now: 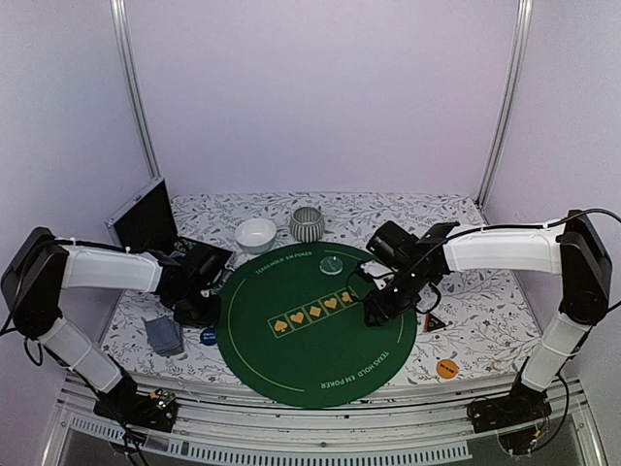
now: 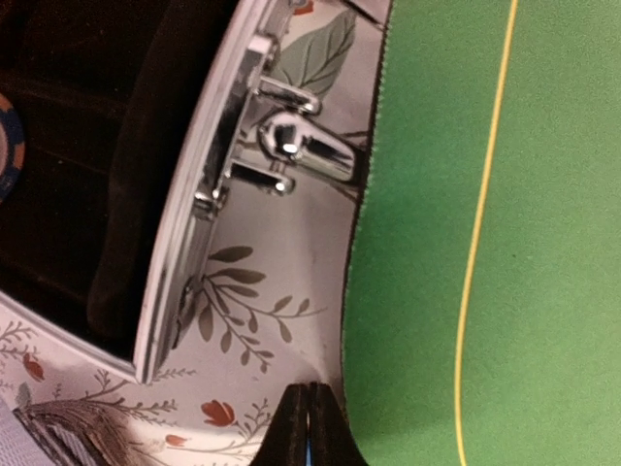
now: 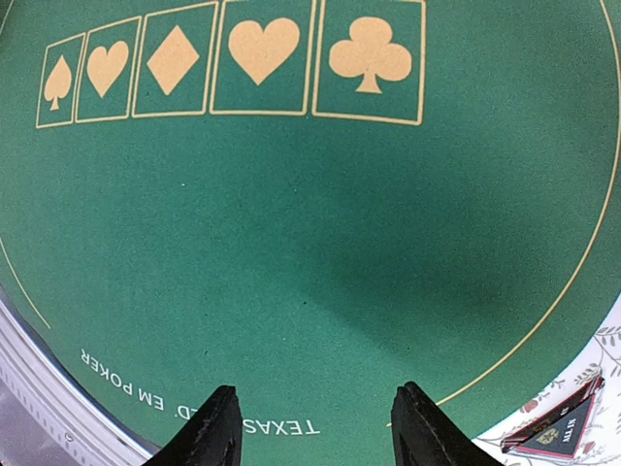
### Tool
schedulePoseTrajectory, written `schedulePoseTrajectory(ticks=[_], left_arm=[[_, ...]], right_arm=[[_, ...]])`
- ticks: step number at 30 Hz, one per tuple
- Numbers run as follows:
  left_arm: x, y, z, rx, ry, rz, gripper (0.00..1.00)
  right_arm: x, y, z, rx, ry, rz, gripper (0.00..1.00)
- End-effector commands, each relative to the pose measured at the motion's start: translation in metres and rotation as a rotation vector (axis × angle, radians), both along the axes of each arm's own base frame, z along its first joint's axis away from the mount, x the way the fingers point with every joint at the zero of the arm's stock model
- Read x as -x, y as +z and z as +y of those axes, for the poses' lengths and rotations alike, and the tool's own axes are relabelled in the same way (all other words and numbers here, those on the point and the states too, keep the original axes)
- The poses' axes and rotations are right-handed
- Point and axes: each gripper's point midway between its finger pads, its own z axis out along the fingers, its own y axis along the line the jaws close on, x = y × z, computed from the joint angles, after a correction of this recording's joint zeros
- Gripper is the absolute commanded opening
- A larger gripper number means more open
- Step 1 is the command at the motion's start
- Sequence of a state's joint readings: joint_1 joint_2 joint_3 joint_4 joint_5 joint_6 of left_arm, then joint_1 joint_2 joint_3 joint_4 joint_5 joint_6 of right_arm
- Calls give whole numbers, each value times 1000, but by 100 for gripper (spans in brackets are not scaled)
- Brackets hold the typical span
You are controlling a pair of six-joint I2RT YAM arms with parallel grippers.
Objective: Distribute texas hold em gaming equipment
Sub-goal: Move the small blind button to the corner of the board.
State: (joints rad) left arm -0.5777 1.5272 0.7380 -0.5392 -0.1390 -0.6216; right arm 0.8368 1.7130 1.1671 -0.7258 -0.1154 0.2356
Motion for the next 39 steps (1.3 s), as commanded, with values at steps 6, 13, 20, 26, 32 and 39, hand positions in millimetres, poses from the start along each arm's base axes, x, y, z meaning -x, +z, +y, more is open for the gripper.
schedulePoseTrajectory(ticks=[6,13,20,26,32,39], left_arm=[[77,-24,-10,69,-29,175,5],[100,-16,-19,77,-81,191,5],[128,-20,-33,76,-160,247,5],[133,-16,-32,42,-176,240,7],[130,5,-41,73,-180,215,9],[123,21,-33,29,-148,180,58]], right_arm=[[1,7,2,-35,-5,-8,55],[3,6,0,-37,-8,-3,55],[5,5,-3,-34,-13,1,55],[5,6,-3,-35,-15,-3,55],[8,4,-5,-32,-15,5,55],[9,4,-6,-38,-18,4,56]])
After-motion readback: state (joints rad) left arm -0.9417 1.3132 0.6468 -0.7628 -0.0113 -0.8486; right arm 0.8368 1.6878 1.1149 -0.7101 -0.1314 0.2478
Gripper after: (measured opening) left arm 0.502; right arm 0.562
